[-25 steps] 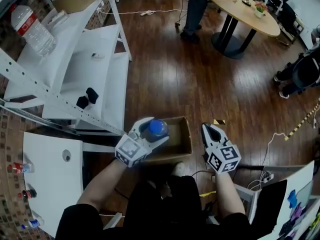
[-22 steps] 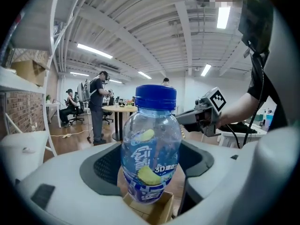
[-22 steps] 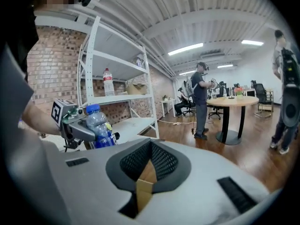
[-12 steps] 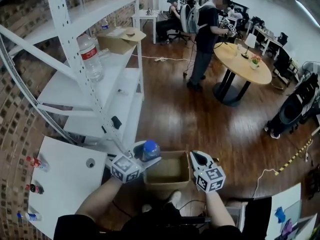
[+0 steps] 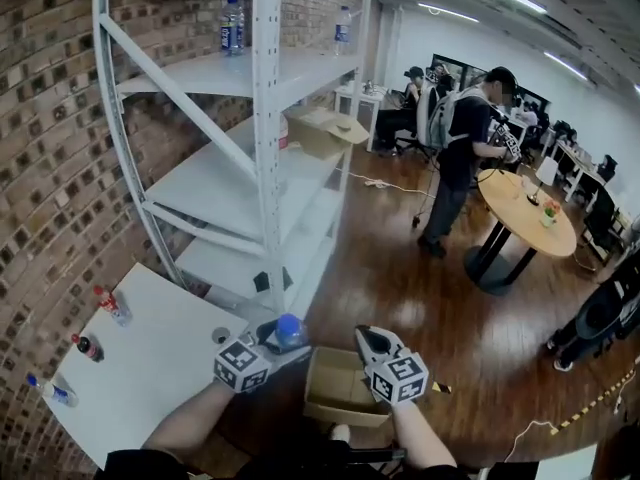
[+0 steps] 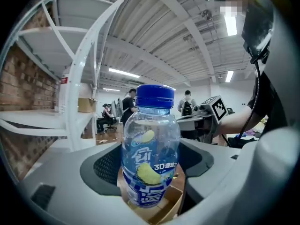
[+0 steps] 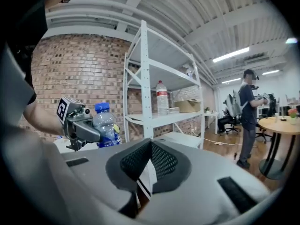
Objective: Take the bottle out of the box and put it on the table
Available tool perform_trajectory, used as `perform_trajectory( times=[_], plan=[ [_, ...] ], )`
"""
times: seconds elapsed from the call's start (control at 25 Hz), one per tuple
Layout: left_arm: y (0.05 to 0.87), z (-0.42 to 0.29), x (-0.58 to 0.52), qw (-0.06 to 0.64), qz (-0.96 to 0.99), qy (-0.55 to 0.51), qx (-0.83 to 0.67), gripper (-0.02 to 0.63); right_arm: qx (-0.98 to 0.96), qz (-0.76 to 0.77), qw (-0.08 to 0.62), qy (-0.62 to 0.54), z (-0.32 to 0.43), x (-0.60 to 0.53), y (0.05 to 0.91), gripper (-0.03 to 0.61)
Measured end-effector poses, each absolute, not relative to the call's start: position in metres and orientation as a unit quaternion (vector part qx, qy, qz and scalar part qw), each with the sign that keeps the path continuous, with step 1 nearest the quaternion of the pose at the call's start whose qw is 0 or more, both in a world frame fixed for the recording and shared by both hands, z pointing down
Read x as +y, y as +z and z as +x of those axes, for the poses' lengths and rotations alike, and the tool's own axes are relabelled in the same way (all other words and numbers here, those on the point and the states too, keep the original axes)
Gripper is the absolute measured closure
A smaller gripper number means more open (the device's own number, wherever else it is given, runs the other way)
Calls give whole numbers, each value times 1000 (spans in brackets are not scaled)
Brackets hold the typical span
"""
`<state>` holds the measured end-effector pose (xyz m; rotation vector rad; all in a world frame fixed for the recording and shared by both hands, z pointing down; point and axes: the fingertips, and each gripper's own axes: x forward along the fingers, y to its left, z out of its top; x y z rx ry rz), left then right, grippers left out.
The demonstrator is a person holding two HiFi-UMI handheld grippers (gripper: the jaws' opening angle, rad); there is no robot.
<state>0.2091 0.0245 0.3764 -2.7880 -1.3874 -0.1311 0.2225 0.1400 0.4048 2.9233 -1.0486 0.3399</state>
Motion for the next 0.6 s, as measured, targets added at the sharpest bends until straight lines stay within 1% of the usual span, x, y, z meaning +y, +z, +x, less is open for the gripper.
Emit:
perform_trajectory(
  times=[0.24,0.48,0.6],
  plan=[
    [372,195,-67,15,-943,-44,-330,255,-460,881,28,106,231,37,406,574],
    [369,161,-164,15,-983,-51,-175,255,-593,799,41,91,228,-71,397,574],
    [366,133,-203,13,-994,-51,-96,255,-649,755,38,86,217,-118,390,574]
  ],
)
